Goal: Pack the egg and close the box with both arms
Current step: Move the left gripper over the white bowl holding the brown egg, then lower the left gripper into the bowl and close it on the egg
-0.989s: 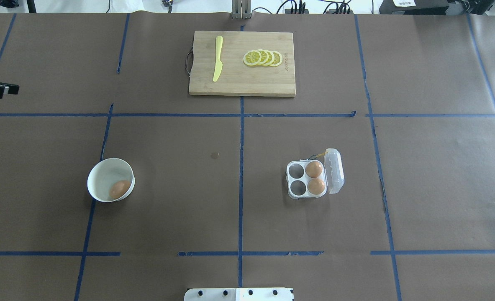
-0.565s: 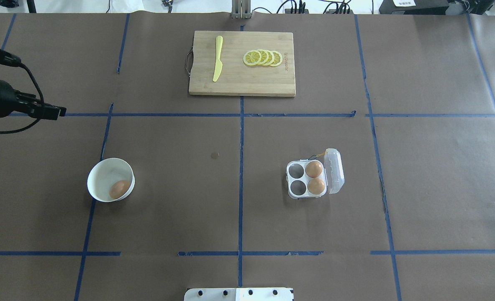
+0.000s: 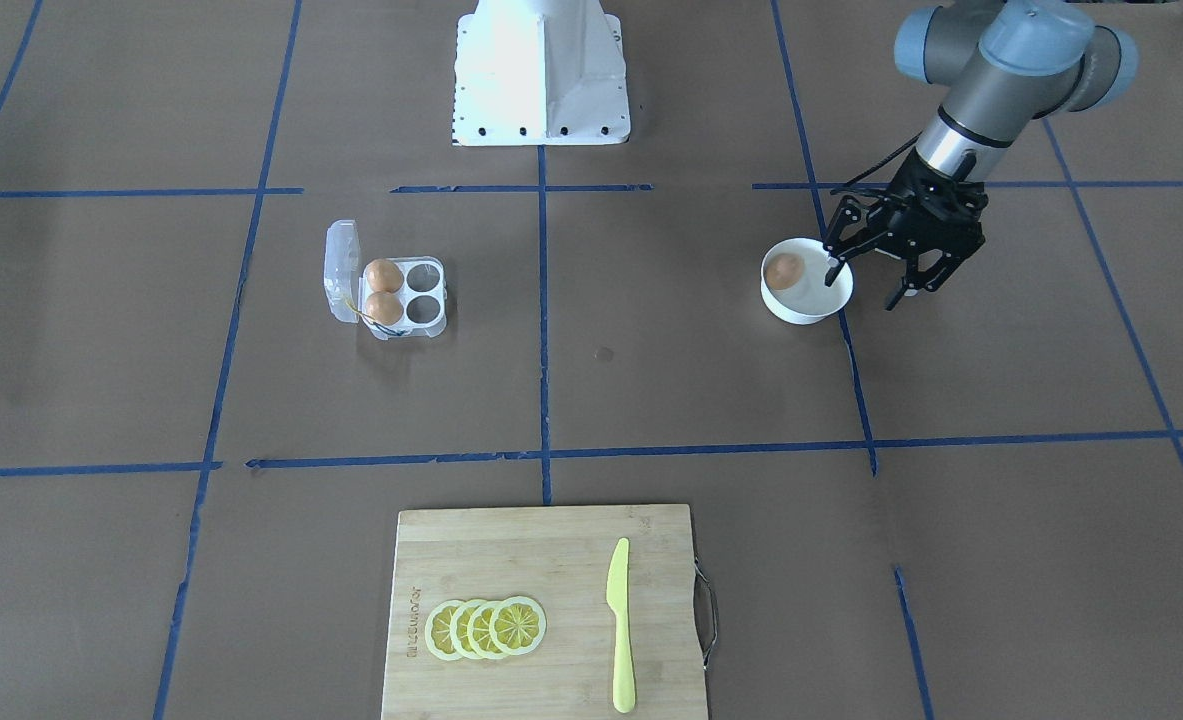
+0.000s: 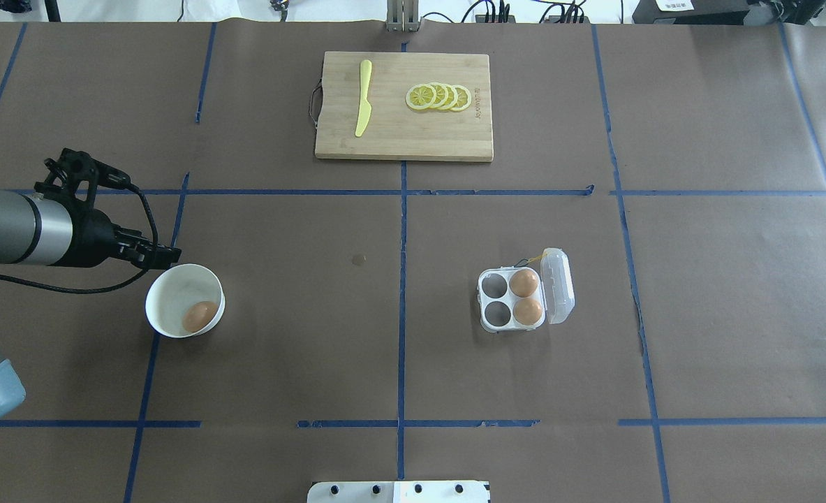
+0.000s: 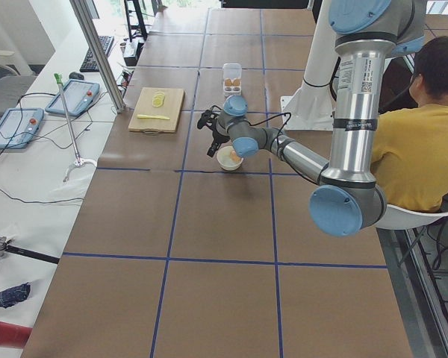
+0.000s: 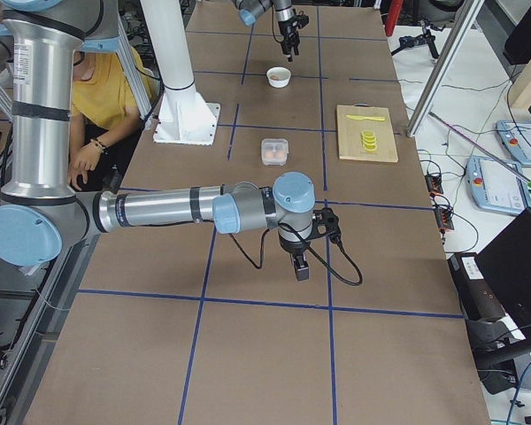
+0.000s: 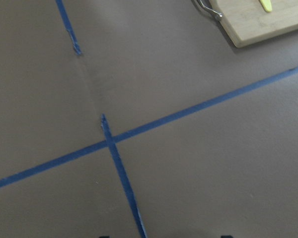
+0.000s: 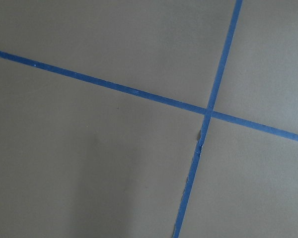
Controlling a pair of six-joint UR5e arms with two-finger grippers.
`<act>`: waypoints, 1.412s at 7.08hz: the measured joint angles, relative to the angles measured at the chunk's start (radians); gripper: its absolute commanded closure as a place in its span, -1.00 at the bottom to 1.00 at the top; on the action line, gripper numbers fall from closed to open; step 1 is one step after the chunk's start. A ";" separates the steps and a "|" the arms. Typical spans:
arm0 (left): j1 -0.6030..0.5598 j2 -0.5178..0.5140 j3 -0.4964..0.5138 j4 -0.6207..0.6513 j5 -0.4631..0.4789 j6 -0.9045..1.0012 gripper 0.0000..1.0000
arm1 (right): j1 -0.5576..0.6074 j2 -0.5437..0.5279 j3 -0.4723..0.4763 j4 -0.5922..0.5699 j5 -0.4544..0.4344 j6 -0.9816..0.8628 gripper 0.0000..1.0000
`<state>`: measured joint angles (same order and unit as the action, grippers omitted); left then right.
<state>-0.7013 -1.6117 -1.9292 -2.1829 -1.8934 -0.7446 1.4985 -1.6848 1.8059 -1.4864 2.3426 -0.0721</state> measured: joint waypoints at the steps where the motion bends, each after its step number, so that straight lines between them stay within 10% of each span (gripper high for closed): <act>1: 0.027 0.000 0.002 0.000 0.002 -0.001 -0.35 | 0.000 0.002 -0.001 0.000 0.000 0.000 -1.00; 10: 0.120 -0.014 0.055 -0.003 0.004 0.008 -0.36 | 0.000 0.004 -0.002 0.000 0.000 0.000 -1.00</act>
<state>-0.5809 -1.6253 -1.8738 -2.1857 -1.8899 -0.7367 1.4981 -1.6808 1.8040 -1.4864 2.3424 -0.0721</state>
